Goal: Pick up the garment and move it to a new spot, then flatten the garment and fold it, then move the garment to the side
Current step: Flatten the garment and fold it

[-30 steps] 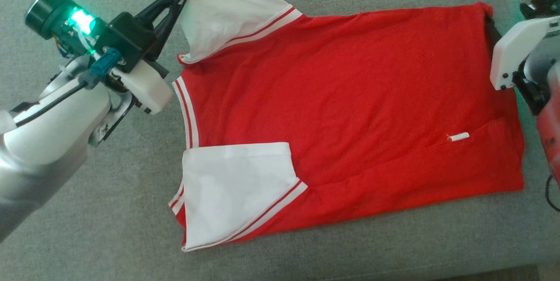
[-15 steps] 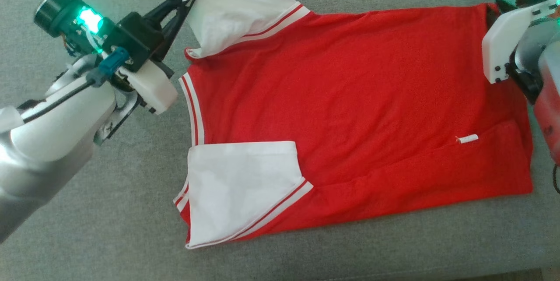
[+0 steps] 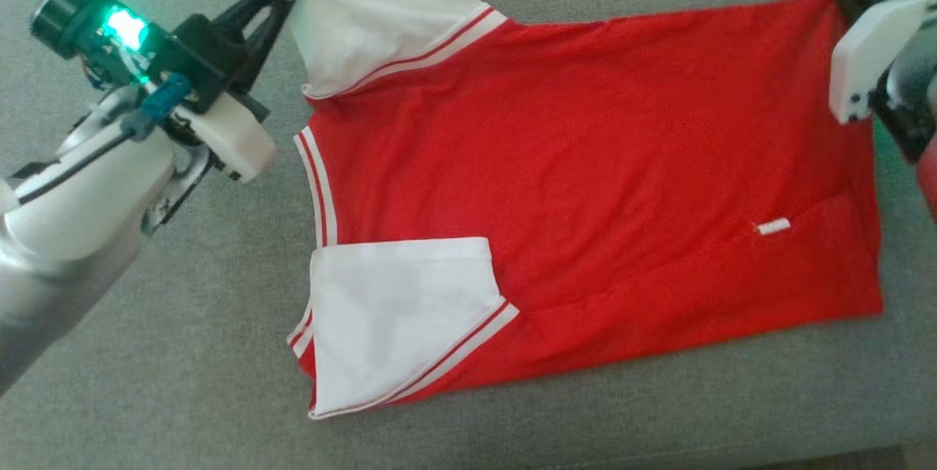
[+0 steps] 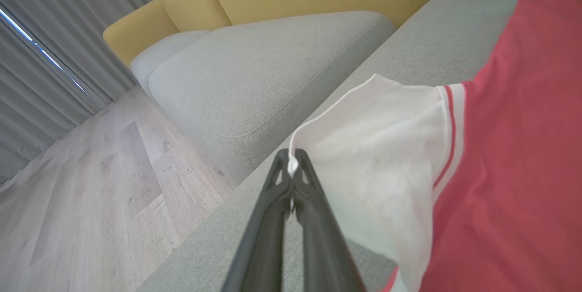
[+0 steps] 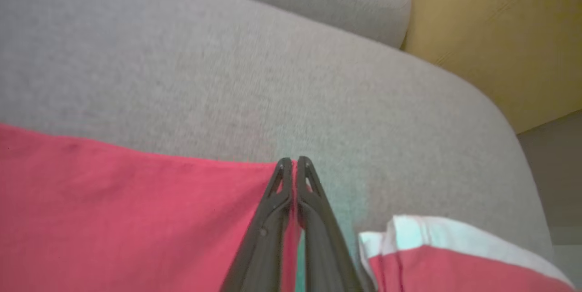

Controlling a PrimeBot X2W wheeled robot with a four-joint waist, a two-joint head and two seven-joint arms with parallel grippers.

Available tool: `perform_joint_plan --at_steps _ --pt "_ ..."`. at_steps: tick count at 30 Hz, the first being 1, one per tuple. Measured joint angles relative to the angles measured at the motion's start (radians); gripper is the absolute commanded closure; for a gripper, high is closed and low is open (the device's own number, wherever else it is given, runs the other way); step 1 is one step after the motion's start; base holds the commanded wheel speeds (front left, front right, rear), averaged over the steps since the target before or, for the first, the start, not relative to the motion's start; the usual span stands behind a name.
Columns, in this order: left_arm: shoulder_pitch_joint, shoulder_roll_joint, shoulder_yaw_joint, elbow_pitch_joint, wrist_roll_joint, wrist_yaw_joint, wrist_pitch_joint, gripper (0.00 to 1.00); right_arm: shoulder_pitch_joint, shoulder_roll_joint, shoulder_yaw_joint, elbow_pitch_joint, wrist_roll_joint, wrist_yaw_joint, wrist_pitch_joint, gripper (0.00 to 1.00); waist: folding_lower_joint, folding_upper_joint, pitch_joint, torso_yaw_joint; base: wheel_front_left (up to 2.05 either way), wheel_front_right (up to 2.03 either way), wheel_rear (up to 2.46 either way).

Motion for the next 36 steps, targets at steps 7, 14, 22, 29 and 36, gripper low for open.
perform_joint_plan --at_steps 7,14,22,29,36 --pt "-0.065 -0.005 0.028 0.088 0.026 -0.007 -0.060 1.00 -0.068 0.001 -0.042 0.008 0.034 0.000 -0.133 1.00 0.0000 0.0000 -0.010 -0.015 0.00 0.00 0.00" --pt "-0.154 -0.039 0.075 0.142 0.072 -0.007 -0.089 1.00 -0.097 0.001 -0.094 0.042 0.069 0.000 -0.244 1.00 0.0001 0.0000 -0.019 -0.017 0.00 0.00 0.00" --pt "-0.033 -0.062 0.093 0.103 0.058 -0.001 -0.094 1.00 -0.021 -0.005 -0.091 0.020 0.166 0.000 -0.277 1.00 0.0000 0.0000 -0.052 0.000 0.00 0.00 0.00" --pt "0.143 -0.019 0.129 -0.053 0.056 0.064 -0.094 1.00 0.102 -0.062 -0.074 -0.054 0.228 0.000 -0.310 1.00 0.0000 0.0000 -0.081 0.024 0.00 0.00 0.00" --pt "0.312 0.042 0.148 -0.189 0.051 0.125 -0.094 1.00 0.227 -0.097 -0.071 -0.124 0.272 0.000 -0.323 1.00 -0.0001 0.0000 -0.117 0.038 0.00 0.00 0.00"
